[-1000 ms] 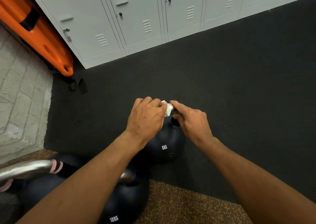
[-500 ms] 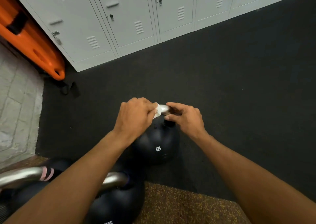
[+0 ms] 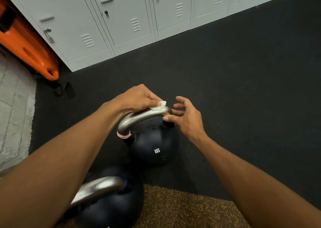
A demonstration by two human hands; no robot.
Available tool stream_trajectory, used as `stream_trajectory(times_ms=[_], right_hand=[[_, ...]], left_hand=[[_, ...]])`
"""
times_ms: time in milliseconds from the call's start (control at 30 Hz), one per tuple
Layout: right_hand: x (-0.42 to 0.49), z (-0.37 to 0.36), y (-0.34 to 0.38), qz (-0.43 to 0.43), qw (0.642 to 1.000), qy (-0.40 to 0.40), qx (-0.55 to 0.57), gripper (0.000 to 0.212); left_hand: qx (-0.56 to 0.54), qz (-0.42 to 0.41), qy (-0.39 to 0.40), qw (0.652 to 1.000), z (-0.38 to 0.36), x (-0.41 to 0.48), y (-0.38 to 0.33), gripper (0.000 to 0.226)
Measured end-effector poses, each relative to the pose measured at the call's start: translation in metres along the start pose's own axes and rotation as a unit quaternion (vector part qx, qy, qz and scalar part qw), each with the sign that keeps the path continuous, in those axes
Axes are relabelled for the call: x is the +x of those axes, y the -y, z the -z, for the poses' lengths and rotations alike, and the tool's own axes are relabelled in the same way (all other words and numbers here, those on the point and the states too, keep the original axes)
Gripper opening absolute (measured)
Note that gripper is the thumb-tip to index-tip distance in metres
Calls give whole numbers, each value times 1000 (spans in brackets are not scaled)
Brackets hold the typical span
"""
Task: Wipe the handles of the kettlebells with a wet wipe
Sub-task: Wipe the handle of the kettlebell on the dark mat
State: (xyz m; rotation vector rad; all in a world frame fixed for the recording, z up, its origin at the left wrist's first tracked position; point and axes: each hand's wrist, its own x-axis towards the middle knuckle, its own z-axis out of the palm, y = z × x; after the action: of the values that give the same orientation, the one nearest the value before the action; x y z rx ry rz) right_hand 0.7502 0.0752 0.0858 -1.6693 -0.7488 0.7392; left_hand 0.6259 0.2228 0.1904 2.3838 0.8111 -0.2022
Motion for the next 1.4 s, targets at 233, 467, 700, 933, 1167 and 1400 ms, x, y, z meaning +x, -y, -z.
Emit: stream_trajectory(times_ms=[233, 467, 700, 933, 1167, 1400], right_hand=[[-1, -1, 1, -5, 1000, 4, 1, 79], [1, 0, 1, -6, 1000, 12, -13, 78], [0, 2, 4, -4, 1000, 22, -21, 76], [1, 4, 5, 5, 999, 34, -17, 76], [0, 4, 5, 5, 999, 34, -21, 76], [0, 2, 4, 3, 999, 24, -25, 77]], left_hand=[[33, -16, -9, 999, 6, -1, 1, 19], [85, -41, -12, 995, -1, 4, -13, 21], [87, -39, -24, 995, 0, 4, -14, 21], [119, -58, -12, 991, -7, 8, -26, 26], [153, -71, -7, 986, -9, 14, -30, 27], [221, -93, 4, 971, -20, 20, -33, 29]])
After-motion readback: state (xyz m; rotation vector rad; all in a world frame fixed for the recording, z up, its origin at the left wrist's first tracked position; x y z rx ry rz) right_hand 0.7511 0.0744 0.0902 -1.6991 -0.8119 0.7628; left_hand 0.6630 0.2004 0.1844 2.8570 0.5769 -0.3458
